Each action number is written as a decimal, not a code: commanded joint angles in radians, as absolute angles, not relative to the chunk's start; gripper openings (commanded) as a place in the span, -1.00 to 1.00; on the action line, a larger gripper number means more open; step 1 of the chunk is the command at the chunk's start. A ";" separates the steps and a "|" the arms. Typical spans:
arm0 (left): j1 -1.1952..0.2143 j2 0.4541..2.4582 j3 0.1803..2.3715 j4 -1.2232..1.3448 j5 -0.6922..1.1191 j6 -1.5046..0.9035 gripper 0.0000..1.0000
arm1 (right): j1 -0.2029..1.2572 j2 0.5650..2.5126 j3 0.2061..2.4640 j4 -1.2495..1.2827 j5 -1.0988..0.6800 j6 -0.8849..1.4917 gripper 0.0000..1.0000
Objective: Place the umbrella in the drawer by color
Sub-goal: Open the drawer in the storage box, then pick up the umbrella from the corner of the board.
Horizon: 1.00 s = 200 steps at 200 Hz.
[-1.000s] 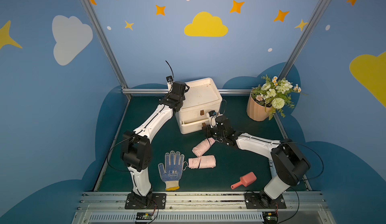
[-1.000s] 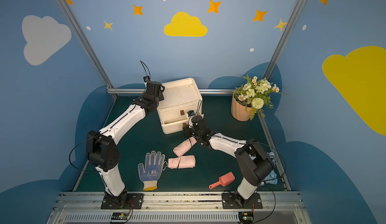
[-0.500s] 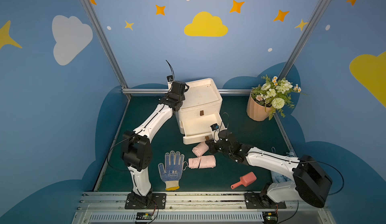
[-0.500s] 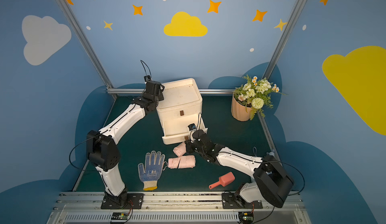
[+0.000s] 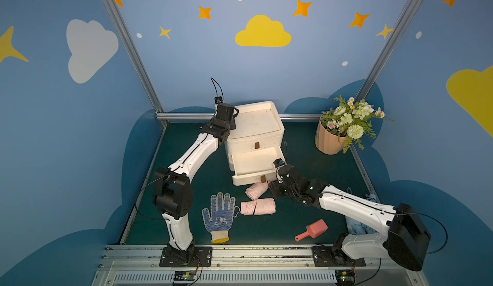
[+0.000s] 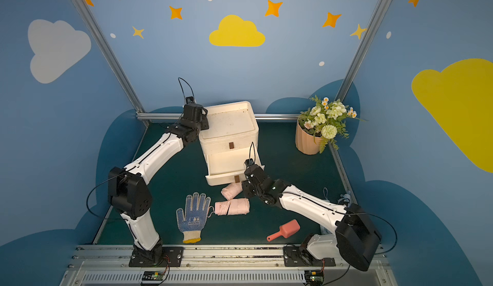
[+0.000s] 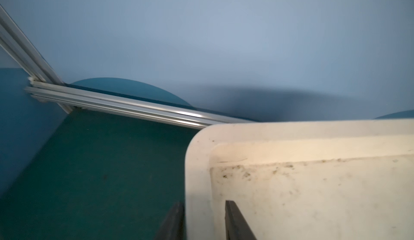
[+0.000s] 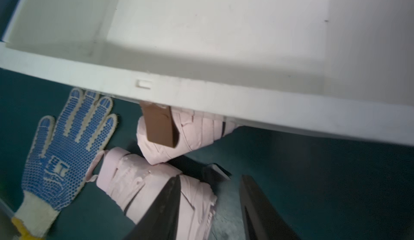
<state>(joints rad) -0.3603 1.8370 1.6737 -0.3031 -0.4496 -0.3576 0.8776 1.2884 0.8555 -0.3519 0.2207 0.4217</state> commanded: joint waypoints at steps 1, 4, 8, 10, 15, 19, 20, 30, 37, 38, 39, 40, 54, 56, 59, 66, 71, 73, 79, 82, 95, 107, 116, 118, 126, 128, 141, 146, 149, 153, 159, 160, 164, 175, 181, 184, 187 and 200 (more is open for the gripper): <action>-0.375 1.841 1.619 -0.413 -0.288 -0.316 -0.12 | 0.856 1.178 0.901 -0.633 0.421 0.468 0.19; -0.374 1.837 1.617 -0.412 -0.285 -0.312 -0.11 | 0.852 1.160 0.897 -0.647 0.433 0.470 0.22; -0.371 1.829 1.615 -0.412 -0.283 -0.310 -0.08 | 0.846 1.137 0.892 -0.660 0.449 0.470 0.25; -0.372 1.826 1.613 -0.412 -0.282 -0.309 -0.08 | 0.843 1.124 0.888 -0.665 0.460 0.468 0.25; -0.368 1.815 1.611 -0.413 -0.274 -0.309 -0.06 | 0.833 1.091 0.876 -0.674 0.482 0.466 0.25; -0.367 1.806 1.607 -0.415 -0.270 -0.308 -0.05 | 0.825 1.065 0.863 -0.677 0.503 0.467 0.26; -0.368 1.803 1.606 -0.415 -0.269 -0.308 -0.05 | 0.823 1.059 0.859 -0.678 0.508 0.467 0.27; -0.364 1.776 1.593 -0.413 -0.252 -0.309 -0.01 | 0.800 0.989 0.805 -0.668 0.592 0.497 0.34; -0.364 1.750 1.577 -0.409 -0.241 -0.310 0.02 | 0.773 0.936 0.765 -0.655 0.644 0.505 0.40; -0.365 1.745 1.575 -0.408 -0.240 -0.310 0.02 | 0.769 0.929 0.761 -0.654 0.650 0.504 0.41; -0.364 1.741 1.572 -0.406 -0.238 -0.312 0.02 | 0.763 0.920 0.757 -0.651 0.656 0.504 0.42; -0.364 1.738 1.570 -0.405 -0.236 -0.311 0.03 | 0.758 0.913 0.749 -0.649 0.659 0.503 0.42; -0.364 1.674 1.521 -0.384 -0.201 -0.323 0.07 | 0.665 0.822 0.683 -0.635 0.697 0.501 0.46; -0.365 1.665 1.513 -0.381 -0.194 -0.325 0.08 | 0.648 0.810 0.679 -0.633 0.700 0.501 0.45; -0.364 1.651 1.499 -0.375 -0.184 -0.328 0.10 | 0.628 0.795 0.664 -0.630 0.705 0.501 0.45; -0.363 1.614 1.465 -0.358 -0.149 -0.333 0.12 | 0.574 0.768 0.627 -0.624 0.716 0.499 0.44; -0.365 1.587 1.439 -0.343 -0.126 -0.336 0.15 | 0.537 0.754 0.610 -0.623 0.723 0.504 0.45; -0.365 1.576 1.430 -0.335 -0.112 -0.336 0.15 | 0.519 0.750 0.604 -0.622 0.725 0.507 0.45; -0.365 1.543 1.395 -0.314 -0.079 -0.336 0.18 | 0.471 0.742 0.589 -0.620 0.726 0.515 0.45; -0.366 1.529 1.377 -0.303 -0.063 -0.337 0.19 | 0.447 0.741 0.582 -0.620 0.724 0.523 0.46; -0.367 1.458 1.298 -0.247 -0.009 -0.357 0.22 | 0.338 0.751 0.559 -0.620 0.697 0.566 0.46; -0.370 1.400 1.222 -0.193 0.028 -0.397 0.25 | 0.245 0.777 0.539 -0.621 0.676 0.622 0.48; -0.374 1.365 1.172 -0.156 0.050 -0.429 0.27 | 0.178 0.805 0.528 -0.622 0.661 0.663 0.51; -0.375 1.358 1.163 -0.148 0.053 -0.435 0.28 | 0.161 0.812 0.530 -0.630 0.652 0.671 0.51; -0.381 1.334 1.126 -0.123 0.063 -0.462 0.28 | 0.102 0.834 0.538 -0.646 0.630 0.705 0.53; -0.382 1.330 1.118 -0.119 0.066 -0.470 0.28 | 0.091 0.840 0.538 -0.648 0.625 0.711 0.53; -0.397 1.310 1.087 -0.110 0.074 -0.493 0.28 | 0.021 0.869 0.545 -0.659 0.594 0.743 0.55; -0.403 1.306 1.082 -0.117 0.074 -0.496 0.28 | -0.001 0.880 0.549 -0.667 0.580 0.753 0.55; -0.407 1.306 1.080 -0.120 0.074 -0.497 0.28 | -0.015 0.887 0.549 -0.670 0.571 0.759 0.56; -0.414 1.304 1.077 -0.125 0.072 -0.498 0.28 | -0.032 0.893 0.548 -0.671 0.560 0.763 0.57; -0.423 1.302 1.073 -0.131 0.068 -0.498 0.28 | -0.059 0.903 0.547 -0.672 0.535 0.767 0.57; -0.424 1.301 1.072 -0.131 0.069 -0.498 0.28 | -0.062 0.904 0.547 -0.672 0.528 0.768 0.57; -0.430 1.300 1.068 -0.132 0.065 -0.499 0.28 | -0.078 0.910 0.545 -0.671 0.510 0.770 0.57; -0.446 1.295 1.054 -0.131 0.058 -0.501 0.29 | -0.122 0.921 0.533 -0.661 0.458 0.776 0.58; -0.453 1.291 1.045 -0.126 0.053 -0.504 0.29 | -0.144 0.926 0.525 -0.655 0.431 0.778 0.57; -0.459 1.289 1.042 -0.124 0.050 -0.506 0.29 | -0.153 0.928 0.520 -0.650 0.419 0.778 0.57; -0.460 1.287 1.038 -0.121 0.049 -0.508 0.28 | -0.163 0.929 0.515 -0.646 0.408 0.778 0.57; -0.473 1.281 1.024 -0.115 0.042 -0.518 0.29 | -0.206 0.931 0.501 -0.629 0.363 0.778 0.58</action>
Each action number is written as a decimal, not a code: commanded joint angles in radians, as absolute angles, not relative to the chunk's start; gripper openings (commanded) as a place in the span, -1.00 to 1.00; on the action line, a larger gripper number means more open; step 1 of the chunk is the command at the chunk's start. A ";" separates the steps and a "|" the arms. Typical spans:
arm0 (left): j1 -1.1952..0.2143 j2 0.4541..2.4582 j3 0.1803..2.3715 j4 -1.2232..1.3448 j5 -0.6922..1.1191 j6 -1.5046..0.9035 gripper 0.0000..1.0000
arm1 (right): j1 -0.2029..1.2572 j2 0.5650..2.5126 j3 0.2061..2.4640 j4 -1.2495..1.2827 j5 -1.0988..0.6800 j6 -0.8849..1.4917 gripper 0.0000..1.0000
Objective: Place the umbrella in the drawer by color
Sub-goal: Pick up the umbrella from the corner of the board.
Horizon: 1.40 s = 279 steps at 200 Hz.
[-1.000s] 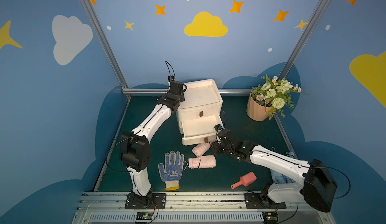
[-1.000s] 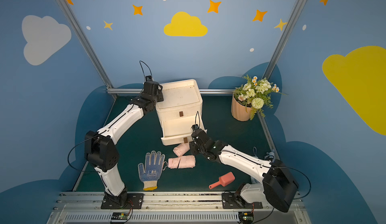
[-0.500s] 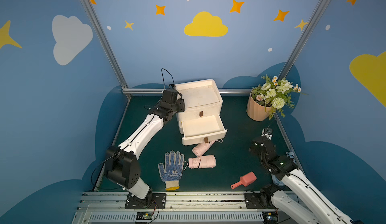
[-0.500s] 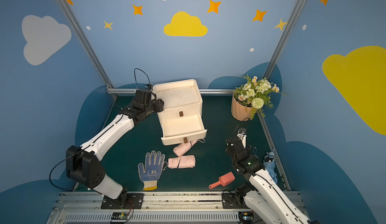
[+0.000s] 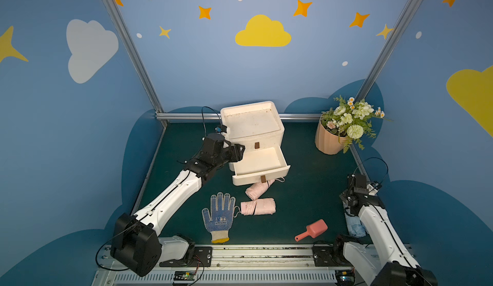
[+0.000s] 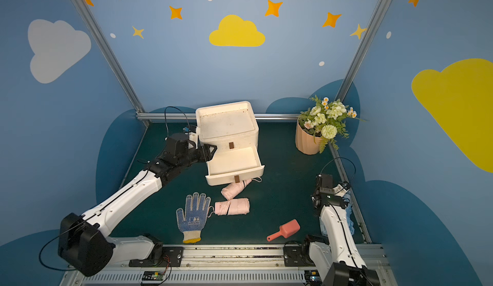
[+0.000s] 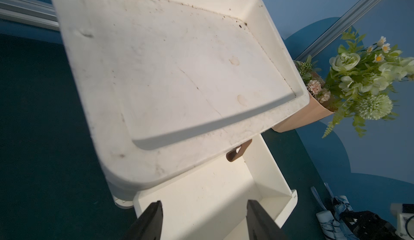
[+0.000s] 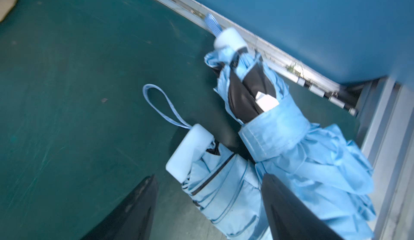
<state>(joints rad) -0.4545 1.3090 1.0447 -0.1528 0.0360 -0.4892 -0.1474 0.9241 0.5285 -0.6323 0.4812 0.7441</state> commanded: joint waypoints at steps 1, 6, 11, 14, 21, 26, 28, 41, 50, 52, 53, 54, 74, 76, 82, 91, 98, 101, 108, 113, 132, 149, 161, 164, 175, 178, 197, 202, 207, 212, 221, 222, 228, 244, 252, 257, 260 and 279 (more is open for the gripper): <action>-0.475 1.280 1.024 -0.115 0.042 -0.518 0.29 | -0.210 0.931 0.500 -0.627 0.360 0.778 0.58; -0.480 1.280 1.022 -0.115 0.041 -0.521 0.29 | -0.223 0.932 0.495 -0.618 0.347 0.777 0.58; -0.485 1.279 1.022 -0.116 0.040 -0.523 0.29 | -0.237 0.933 0.490 -0.610 0.334 0.774 0.59; -0.488 1.278 1.022 -0.118 0.039 -0.523 0.29 | -0.242 0.934 0.488 -0.602 0.324 0.773 0.59; -0.495 1.278 1.023 -0.122 0.036 -0.523 0.29 | -0.257 0.939 0.485 -0.590 0.300 0.772 0.59; -0.501 1.276 1.025 -0.127 0.031 -0.523 0.29 | -0.266 0.944 0.484 -0.586 0.284 0.772 0.60; -0.503 1.277 1.025 -0.129 0.029 -0.523 0.29 | -0.268 0.945 0.483 -0.586 0.277 0.777 0.60; -0.519 1.273 1.026 -0.136 0.011 -0.518 0.29 | -0.273 0.960 0.474 -0.563 0.214 0.787 0.60; -0.526 1.272 1.026 -0.141 -0.001 -0.515 0.29 | -0.273 0.973 0.465 -0.549 0.158 0.795 0.60; -0.528 1.271 1.025 -0.142 -0.003 -0.515 0.29 | -0.273 0.976 0.465 -0.548 0.144 0.797 0.60; -0.529 1.270 1.025 -0.143 -0.005 -0.514 0.29 | -0.273 0.977 0.463 -0.547 0.136 0.799 0.60; -0.529 1.270 1.026 -0.144 -0.006 -0.513 0.29 | -0.273 0.979 0.463 -0.546 0.130 0.801 0.60; -0.536 1.266 1.024 -0.153 -0.022 -0.512 0.29 | -0.264 1.011 0.452 -0.504 -0.046 0.772 0.57; -0.537 1.266 1.023 -0.153 -0.024 -0.513 0.29 | -0.260 1.015 0.448 -0.497 -0.059 0.777 0.55; -0.538 1.263 1.022 -0.153 -0.029 -0.511 0.29 | -0.243 1.026 0.440 -0.475 -0.086 0.797 0.54; -0.541 1.262 1.022 -0.156 -0.036 -0.511 0.29 | -0.209 1.041 0.430 -0.448 -0.112 0.828 0.52; -0.540 1.261 1.021 -0.159 -0.041 -0.510 0.29 | -0.174 1.053 0.433 -0.434 -0.115 0.846 0.51; -0.541 1.261 1.023 -0.160 -0.043 -0.509 0.29 | -0.158 1.058 0.436 -0.431 -0.113 0.851 0.51; -0.542 1.261 1.022 -0.165 -0.047 -0.506 0.29 | -0.114 1.066 0.445 -0.430 -0.096 0.863 0.51; -0.541 1.260 1.023 -0.167 -0.051 -0.504 0.29 | -0.086 1.074 0.455 -0.430 -0.080 0.867 0.51; -0.543 1.255 1.022 -0.174 -0.065 -0.497 0.29 | 0.007 1.094 0.498 -0.447 -0.009 0.853 0.54; -0.543 1.250 1.020 -0.181 -0.071 -0.490 0.29 | 0.048 1.125 0.532 -0.469 0.023 0.806 0.56; -0.543 1.245 1.012 -0.181 -0.075 -0.485 0.29 | 0.054 1.153 0.544 -0.471 0.005 0.766 0.56; -0.543 1.244 1.010 -0.180 -0.076 -0.484 0.29 | 0.054 1.159 0.544 -0.473 0.000 0.757 0.55; -0.543 1.241 1.004 -0.178 -0.078 -0.480 0.30 | 0.055 1.184 0.552 -0.486 -0.017 0.728 0.54; -0.543 1.242 1.003 -0.178 -0.079 -0.479 0.30 | 0.055 1.190 0.555 -0.492 -0.021 0.722 0.54; -0.543 1.238 0.999 -0.176 -0.078 -0.472 0.30 | 0.055 1.214 0.556 -0.521 -0.031 0.710 0.52; -0.543 1.238 0.999 -0.176 -0.077 -0.470 0.30 | 0.055 1.214 0.554 -0.527 -0.031 0.712 0.52; -0.543 1.236 0.997 -0.176 -0.076 -0.468 0.30 | 0.058 1.215 0.548 -0.528 -0.033 0.713 0.51; -0.543 1.236 0.996 -0.175 -0.075 -0.467 0.30 | 0.058 1.215 0.540 -0.528 -0.035 0.717 0.51; -0.544 1.235 0.993 -0.171 -0.074 -0.468 0.30 | 0.058 1.214 0.526 -0.521 -0.040 0.729 0.49; -0.543 1.236 0.993 -0.170 -0.074 -0.467 0.30 | 0.058 1.214 0.523 -0.521 -0.042 0.730 0.48; -0.543 1.236 0.990 -0.167 -0.073 -0.466 0.30 | 0.059 1.215 0.514 -0.517 -0.047 0.740 0.47; -0.543 1.234 0.981 -0.155 -0.066 -0.467 0.30 | 0.060 1.223 0.496 -0.511 -0.068 0.763 0.42; -0.544 1.235 0.979 -0.154 -0.064 -0.467 0.30 | 0.061 1.229 0.488 -0.506 -0.076 0.770 0.39; -0.543 1.236 0.979 -0.153 -0.062 -0.467 0.30 | 0.063 1.234 0.483 -0.502 -0.080 0.772 0.39; -0.542 1.235 0.978 -0.153 -0.061 -0.466 0.30 | 0.063 1.238 0.482 -0.500 -0.083 0.773 0.38; -0.543 1.237 0.976 -0.152 -0.043 -0.464 0.30 | 0.066 1.258 0.485 -0.501 -0.081 0.758 0.27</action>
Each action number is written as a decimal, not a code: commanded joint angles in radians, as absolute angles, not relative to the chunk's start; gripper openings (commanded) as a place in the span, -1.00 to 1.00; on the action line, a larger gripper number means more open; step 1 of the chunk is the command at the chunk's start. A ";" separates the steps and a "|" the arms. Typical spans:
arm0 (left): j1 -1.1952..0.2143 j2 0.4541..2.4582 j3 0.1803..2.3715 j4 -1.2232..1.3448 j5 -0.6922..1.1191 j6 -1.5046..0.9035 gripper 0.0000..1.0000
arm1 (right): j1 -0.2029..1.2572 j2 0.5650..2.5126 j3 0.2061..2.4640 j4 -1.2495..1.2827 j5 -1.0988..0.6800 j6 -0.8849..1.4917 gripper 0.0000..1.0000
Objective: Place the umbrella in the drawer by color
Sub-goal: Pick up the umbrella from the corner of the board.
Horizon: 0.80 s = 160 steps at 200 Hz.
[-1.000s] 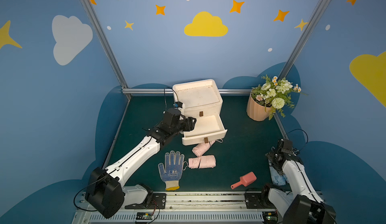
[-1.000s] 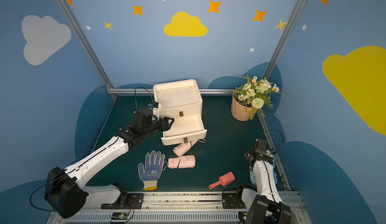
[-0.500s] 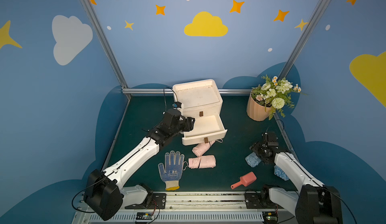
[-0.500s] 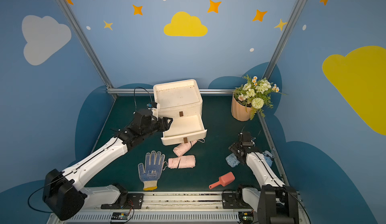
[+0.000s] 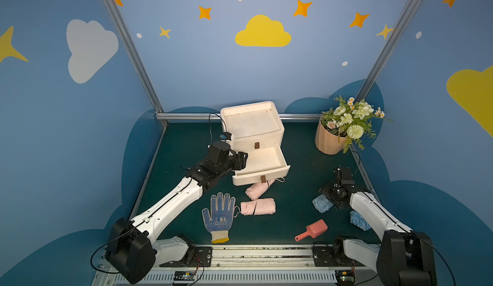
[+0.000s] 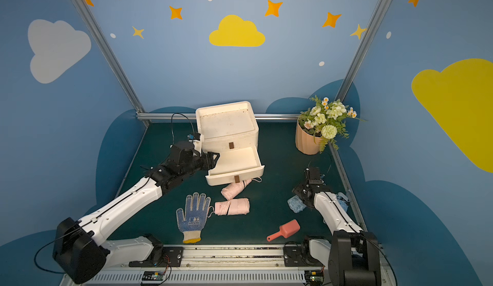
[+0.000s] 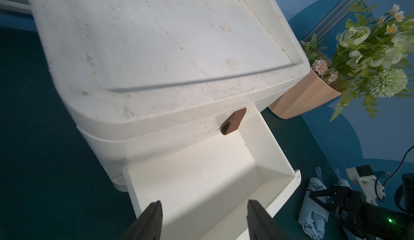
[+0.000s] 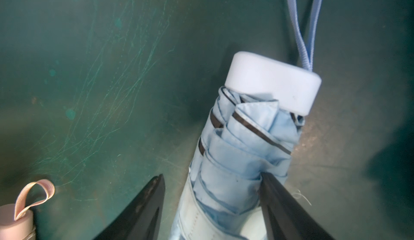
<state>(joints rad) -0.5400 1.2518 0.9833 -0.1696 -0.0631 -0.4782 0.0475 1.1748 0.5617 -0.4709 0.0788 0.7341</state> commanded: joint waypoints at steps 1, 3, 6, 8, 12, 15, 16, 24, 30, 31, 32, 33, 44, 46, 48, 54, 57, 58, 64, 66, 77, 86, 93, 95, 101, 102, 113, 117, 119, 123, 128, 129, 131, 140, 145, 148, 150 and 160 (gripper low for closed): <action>-0.543 1.237 0.976 -0.152 -0.041 -0.464 0.30 | 0.066 1.259 0.485 -0.501 -0.081 0.757 0.27; -0.543 1.236 0.976 -0.150 -0.038 -0.463 0.30 | 0.066 1.259 0.486 -0.501 -0.080 0.756 0.25; -0.543 1.236 0.976 -0.149 -0.034 -0.462 0.30 | 0.067 1.261 0.487 -0.501 -0.080 0.754 0.21; -0.544 1.235 0.976 -0.148 -0.031 -0.462 0.30 | 0.066 1.261 0.487 -0.499 -0.080 0.752 0.18; -0.543 1.234 0.974 -0.145 -0.025 -0.461 0.30 | 0.068 1.261 0.487 -0.496 -0.082 0.749 0.14; -0.543 1.233 0.973 -0.144 -0.021 -0.460 0.30 | 0.068 1.261 0.487 -0.493 -0.085 0.747 0.08; -0.543 1.234 0.973 -0.143 -0.020 -0.461 0.30 | 0.068 1.261 0.486 -0.492 -0.086 0.745 0.07; -0.543 1.231 0.971 -0.137 -0.010 -0.460 0.29 | 0.068 1.258 0.485 -0.479 -0.096 0.736 -0.06; -0.543 1.229 0.968 -0.133 -0.004 -0.458 0.29 | 0.069 1.254 0.485 -0.474 -0.102 0.730 -0.15; -0.543 1.228 0.967 -0.132 -0.004 -0.458 0.29 | 0.070 1.253 0.485 -0.472 -0.102 0.729 -0.16; -0.543 1.228 0.967 -0.132 -0.003 -0.457 0.29 | 0.070 1.252 0.485 -0.471 -0.103 0.728 -0.18; -0.543 1.227 0.967 -0.131 -0.003 -0.457 0.29 | 0.070 1.251 0.485 -0.470 -0.104 0.727 -0.19; -0.543 1.224 0.962 -0.125 -0.003 -0.460 0.29 | 0.071 1.241 0.485 -0.460 -0.107 0.715 -0.30; -0.543 1.223 0.962 -0.124 -0.004 -0.459 0.29 | 0.072 1.239 0.485 -0.458 -0.107 0.713 -0.32; -0.542 1.223 0.961 -0.124 -0.005 -0.459 0.29 | 0.072 1.236 0.486 -0.457 -0.107 0.711 -0.34; -0.543 1.222 0.960 -0.122 -0.006 -0.460 0.29 | 0.072 1.228 0.488 -0.456 -0.104 0.705 -0.41; -0.543 1.220 0.959 -0.122 -0.006 -0.461 0.29 | 0.073 1.222 0.489 -0.456 -0.103 0.702 -0.45; -0.543 1.220 0.959 -0.122 -0.006 -0.460 0.29 | 0.073 1.220 0.489 -0.455 -0.103 0.701 -0.47; -0.543 1.219 0.958 -0.121 -0.006 -0.460 0.29 | 0.074 1.209 0.489 -0.449 -0.104 0.693 -0.59; -0.543 1.220 0.958 -0.121 -0.006 -0.461 0.29 | 0.074 1.204 0.489 -0.447 -0.106 0.689 -0.63; -0.543 1.219 0.957 -0.119 -0.003 -0.461 0.29 | 0.074 1.181 0.492 -0.439 -0.113 0.666 -0.89; -0.543 1.218 0.955 -0.117 0.002 -0.460 0.29 | 0.076 1.160 0.498 -0.437 -0.120 0.643 -1.00; -0.543 1.219 0.956 -0.114 0.009 -0.462 0.29 | 0.077 1.141 0.504 -0.435 -0.125 0.621 -1.00; -0.543 1.218 0.956 -0.112 0.012 -0.461 0.29 | 0.077 1.135 0.506 -0.434 -0.128 0.615 -1.00; -0.544 1.218 0.956 -0.108 0.021 -0.461 0.29 | 0.078 1.116 0.513 -0.433 -0.136 0.590 -1.00; -0.543 1.218 0.956 -0.108 0.023 -0.460 0.29 | 0.078 1.112 0.513 -0.433 -0.138 0.587 -1.00; -0.543 1.217 0.955 -0.100 0.048 -0.461 0.29 | 0.081 1.072 0.520 -0.415 -0.174 0.530 -1.00; -0.543 1.216 0.955 -0.098 0.058 -0.460 0.29 | 0.084 1.056 0.522 -0.408 -0.183 0.507 -1.00; -0.543 1.217 0.957 -0.096 0.063 -0.461 0.29 | 0.087 1.045 0.523 -0.405 -0.185 0.497 -1.00; -0.544 1.217 0.959 -0.093 0.074 -0.460 0.28 | 0.091 1.027 0.527 -0.401 -0.188 0.477 -1.00; -0.543 1.216 0.960 -0.089 0.088 -0.459 0.28 | 0.099 1.004 0.532 -0.395 -0.192 0.453 -1.00; -0.543 1.215 0.960 -0.089 0.091 -0.459 0.28 | 0.100 1.000 0.533 -0.393 -0.193 0.445 -1.00; -0.543 1.215 0.961 -0.088 0.098 -0.458 0.28 | 0.103 0.990 0.536 -0.391 -0.196 0.434 -1.00; -0.544 1.214 0.966 -0.082 0.125 -0.456 0.28 | 0.118 0.952 0.551 -0.382 -0.200 0.392 -1.00; -0.543 1.213 0.970 -0.079 0.141 -0.456 0.28 | 0.127 0.932 0.563 -0.377 -0.203 0.370 -1.00; -0.543 1.213 0.972 -0.077 0.151 -0.456 0.27 | 0.132 0.921 0.569 -0.373 -0.206 0.357 -1.00; -0.544 1.213 0.974 -0.075 0.157 -0.456 0.28 | 0.135 0.913 0.574 -0.369 -0.210 0.347 -1.00; -0.545 1.213 0.979 -0.066 0.193 -0.457 0.28 | 0.160 0.882 0.594 -0.346 -0.228 0.300 -1.00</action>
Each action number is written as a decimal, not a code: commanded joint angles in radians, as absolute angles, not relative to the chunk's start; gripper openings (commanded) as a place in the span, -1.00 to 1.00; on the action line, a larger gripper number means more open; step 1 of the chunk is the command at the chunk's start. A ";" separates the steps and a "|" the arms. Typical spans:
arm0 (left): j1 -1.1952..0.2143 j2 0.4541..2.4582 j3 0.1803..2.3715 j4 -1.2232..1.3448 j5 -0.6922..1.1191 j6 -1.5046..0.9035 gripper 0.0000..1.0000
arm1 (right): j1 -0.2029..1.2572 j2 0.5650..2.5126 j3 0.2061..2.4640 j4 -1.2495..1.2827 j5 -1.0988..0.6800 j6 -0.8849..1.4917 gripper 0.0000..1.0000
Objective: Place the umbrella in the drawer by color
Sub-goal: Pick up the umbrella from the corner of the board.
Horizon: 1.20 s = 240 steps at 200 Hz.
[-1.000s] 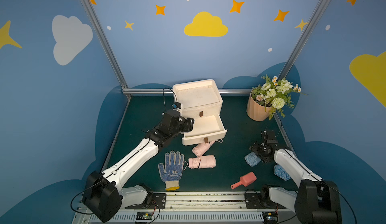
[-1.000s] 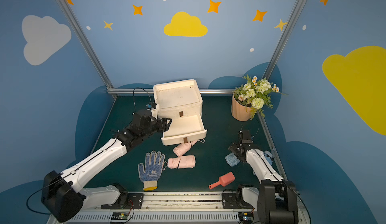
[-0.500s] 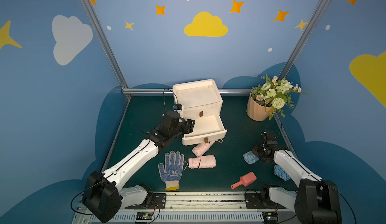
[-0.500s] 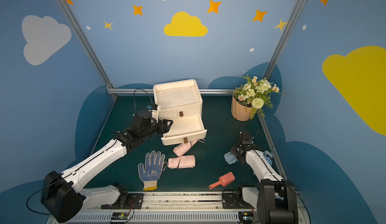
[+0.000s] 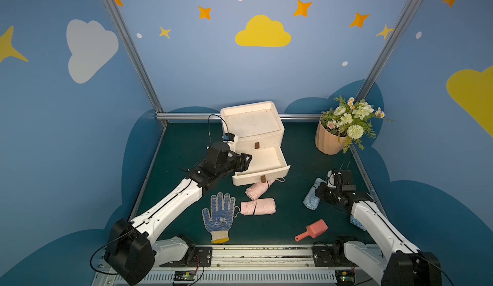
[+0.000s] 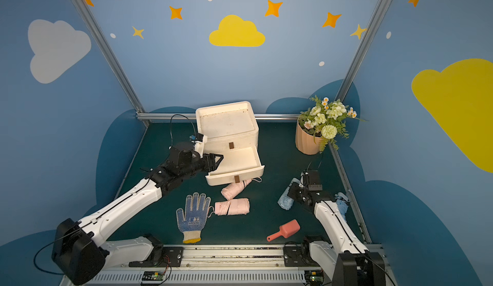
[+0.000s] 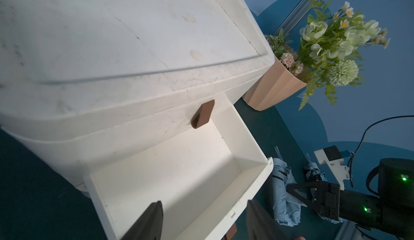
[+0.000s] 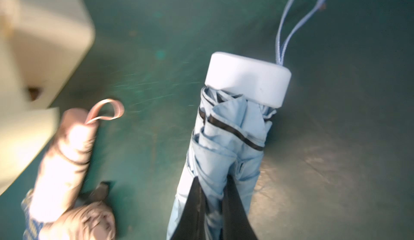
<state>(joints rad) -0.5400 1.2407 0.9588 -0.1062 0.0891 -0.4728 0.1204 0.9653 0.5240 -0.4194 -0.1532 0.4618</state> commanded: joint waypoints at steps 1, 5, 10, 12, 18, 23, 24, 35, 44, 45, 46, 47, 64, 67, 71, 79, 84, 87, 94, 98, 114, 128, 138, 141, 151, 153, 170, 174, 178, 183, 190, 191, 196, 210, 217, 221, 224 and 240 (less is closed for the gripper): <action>-0.546 1.213 0.979 -0.065 0.195 -0.458 0.27 | 0.162 0.879 0.597 -0.343 -0.229 0.295 -1.00; -0.548 1.215 0.984 -0.061 0.206 -0.458 0.28 | 0.174 0.868 0.608 -0.336 -0.229 0.282 -1.00; -0.549 1.216 0.987 -0.059 0.219 -0.461 0.28 | 0.191 0.857 0.625 -0.330 -0.229 0.260 -1.00; -0.551 1.216 0.988 -0.058 0.225 -0.461 0.27 | 0.198 0.852 0.631 -0.329 -0.227 0.251 -1.00; -0.555 1.217 0.994 -0.056 0.256 -0.462 0.28 | 0.222 0.842 0.653 -0.327 -0.219 0.220 -1.00; -0.560 1.218 0.998 -0.055 0.273 -0.465 0.28 | 0.242 0.836 0.666 -0.323 -0.217 0.194 -1.00; -0.561 1.220 1.000 -0.055 0.275 -0.465 0.28 | 0.246 0.834 0.667 -0.323 -0.217 0.189 -1.00; -0.573 1.222 1.015 -0.055 0.305 -0.468 0.28 | 0.287 0.828 0.718 -0.311 -0.216 0.131 -1.00; -0.588 1.225 1.025 -0.054 0.323 -0.466 0.28 | 0.316 0.827 0.739 -0.298 -0.220 0.086 -1.00; -0.589 1.225 1.027 -0.054 0.325 -0.466 0.28 | 0.320 0.828 0.742 -0.296 -0.222 0.082 -1.00; -0.591 1.227 1.028 -0.054 0.327 -0.466 0.28 | 0.323 0.828 0.745 -0.294 -0.224 0.078 -1.00; -0.593 1.228 1.028 -0.053 0.328 -0.466 0.28 | 0.327 0.828 0.747 -0.290 -0.226 0.070 -1.00; -0.621 1.235 1.047 -0.036 0.372 -0.454 0.30 | 0.375 0.830 0.770 -0.239 -0.292 -0.026 -1.00; -0.628 1.237 1.049 -0.034 0.382 -0.452 0.30 | 0.383 0.830 0.773 -0.231 -0.303 -0.044 -1.00; -0.633 1.240 1.053 -0.029 0.394 -0.451 0.31 | 0.394 0.830 0.777 -0.222 -0.321 -0.066 -1.00; -0.643 1.247 1.062 -0.024 0.417 -0.445 0.32 | 0.414 0.827 0.783 -0.199 -0.349 -0.100 -1.00; -0.649 1.250 1.065 -0.021 0.431 -0.441 0.33 | 0.426 0.825 0.784 -0.185 -0.370 -0.117 -1.00; -0.652 1.251 1.068 -0.020 0.438 -0.438 0.33 | 0.432 0.823 0.784 -0.177 -0.383 -0.131 -1.00; -0.658 1.256 1.071 -0.017 0.452 -0.435 0.34 | 0.447 0.817 0.786 -0.162 -0.420 -0.163 -1.00; -0.662 1.259 1.073 -0.016 0.455 -0.432 0.36 | 0.457 0.814 0.785 -0.153 -0.437 -0.179 -1.00; -0.673 1.270 1.074 -0.006 0.470 -0.436 0.39 | 0.497 0.804 0.786 -0.127 -0.469 -0.220 -1.00; -0.682 1.280 1.069 0.015 0.495 -0.445 0.42 | 0.524 0.802 0.790 -0.124 -0.463 -0.243 -1.00; -0.693 1.289 1.067 0.034 0.510 -0.453 0.43 | 0.539 0.803 0.792 -0.121 -0.455 -0.247 -1.00; -0.697 1.292 1.067 0.039 0.513 -0.455 0.43 | 0.544 0.803 0.792 -0.119 -0.456 -0.246 -1.00; -0.711 1.302 1.069 0.052 0.519 -0.457 0.43 | 0.555 0.802 0.789 -0.107 -0.454 -0.243 -1.00; -0.713 1.304 1.069 0.054 0.517 -0.458 0.43 | 0.557 0.802 0.787 -0.104 -0.455 -0.241 -1.00; -0.734 1.328 1.074 0.072 0.503 -0.463 0.42 | 0.583 0.802 0.779 -0.077 -0.474 -0.238 -1.00; -0.739 1.334 1.076 0.076 0.501 -0.467 0.41 | 0.590 0.803 0.777 -0.071 -0.475 -0.241 -1.00; -0.741 1.339 1.077 0.080 0.499 -0.470 0.41 | 0.596 0.803 0.775 -0.068 -0.477 -0.244 -1.00; -0.746 1.347 1.081 0.085 0.497 -0.472 0.40 | 0.606 0.806 0.775 -0.065 -0.478 -0.250 -1.00; -0.751 1.358 1.084 0.090 0.497 -0.479 0.38 | 0.617 0.809 0.775 -0.068 -0.477 -0.261 -1.00; -0.752 1.359 1.084 0.090 0.497 -0.480 0.38 | 0.618 0.810 0.776 -0.068 -0.477 -0.262 -1.00; -0.757 1.368 1.087 0.093 0.496 -0.482 0.35 | 0.626 0.814 0.777 -0.071 -0.476 -0.268 -1.00; -0.768 1.387 1.099 0.088 0.494 -0.482 0.25 | 0.642 0.820 0.781 -0.079 -0.460 -0.281 -1.00; -0.772 1.394 1.103 0.084 0.488 -0.484 0.17 | 0.648 0.824 0.784 -0.083 -0.456 -0.286 -1.00; -0.773 1.396 1.104 0.084 0.485 -0.483 0.11 | 0.651 0.825 0.785 -0.085 -0.453 -0.288 -1.00; -0.774 1.399 1.103 0.084 0.483 -0.486 0.05 | 0.653 0.825 0.786 -0.086 -0.450 -0.289 -1.00; -0.779 1.398 1.100 0.092 0.469 -0.490 -0.32 | 0.660 0.829 0.785 -0.085 -0.432 -0.289 -1.00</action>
<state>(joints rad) -0.7666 1.3899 1.0763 0.0616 0.4835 -0.4812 0.6342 0.8352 0.7536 -0.1757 -0.4175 -0.2611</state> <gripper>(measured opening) 0.451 0.098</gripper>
